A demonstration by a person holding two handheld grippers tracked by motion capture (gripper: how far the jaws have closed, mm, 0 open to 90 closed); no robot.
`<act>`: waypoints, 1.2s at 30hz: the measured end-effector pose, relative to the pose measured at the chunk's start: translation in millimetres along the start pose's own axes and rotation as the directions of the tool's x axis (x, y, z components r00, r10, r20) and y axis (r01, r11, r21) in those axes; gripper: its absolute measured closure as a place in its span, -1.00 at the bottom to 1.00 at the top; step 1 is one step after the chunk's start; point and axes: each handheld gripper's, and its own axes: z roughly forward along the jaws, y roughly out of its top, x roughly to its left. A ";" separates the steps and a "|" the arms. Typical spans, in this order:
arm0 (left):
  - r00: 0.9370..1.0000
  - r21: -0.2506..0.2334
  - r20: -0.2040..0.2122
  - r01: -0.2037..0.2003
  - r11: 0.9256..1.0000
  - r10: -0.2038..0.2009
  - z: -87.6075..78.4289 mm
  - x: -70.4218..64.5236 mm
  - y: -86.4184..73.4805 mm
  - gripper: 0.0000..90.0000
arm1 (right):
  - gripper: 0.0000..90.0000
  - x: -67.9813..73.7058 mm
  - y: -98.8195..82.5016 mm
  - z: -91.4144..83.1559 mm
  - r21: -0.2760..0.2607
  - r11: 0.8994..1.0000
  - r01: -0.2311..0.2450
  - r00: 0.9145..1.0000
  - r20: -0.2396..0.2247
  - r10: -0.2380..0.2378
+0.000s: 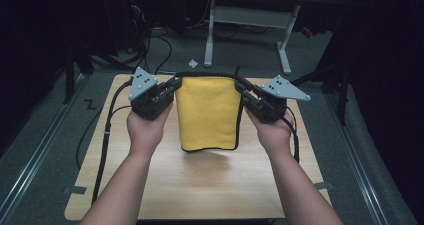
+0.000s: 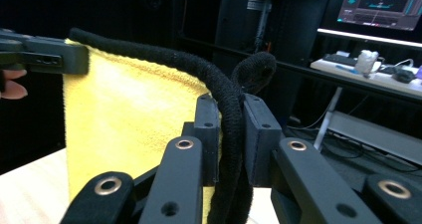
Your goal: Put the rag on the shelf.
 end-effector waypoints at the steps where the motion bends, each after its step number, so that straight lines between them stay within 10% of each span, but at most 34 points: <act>1: 1.000 -0.003 -0.001 -0.010 1.000 0.010 1.8 0.7 2.0 0.89 | 0.76 -2.2 0.8 2.2 -0.003 1.000 0.002 1.000 0.003 -0.002; 16: 1.000 0.029 -0.017 -0.016 0.999 0.017 63.1 39.8 7.3 0.88 | 0.77 -41.0 0.2 61.7 0.032 0.999 -0.035 0.999 0.026 0.034; 27: 0.998 0.031 0.018 -0.054 0.998 0.054 78.7 26.7 2.6 0.88 | 0.76 -68.1 -5.8 63.4 0.051 0.997 -0.052 0.998 0.047 0.050; 36: 0.991 0.093 -0.048 -0.117 0.989 0.122 94.4 33.2 1.2 0.87 | 0.76 -76.2 -9.1 80.3 0.098 0.994 -0.055 0.998 0.046 0.050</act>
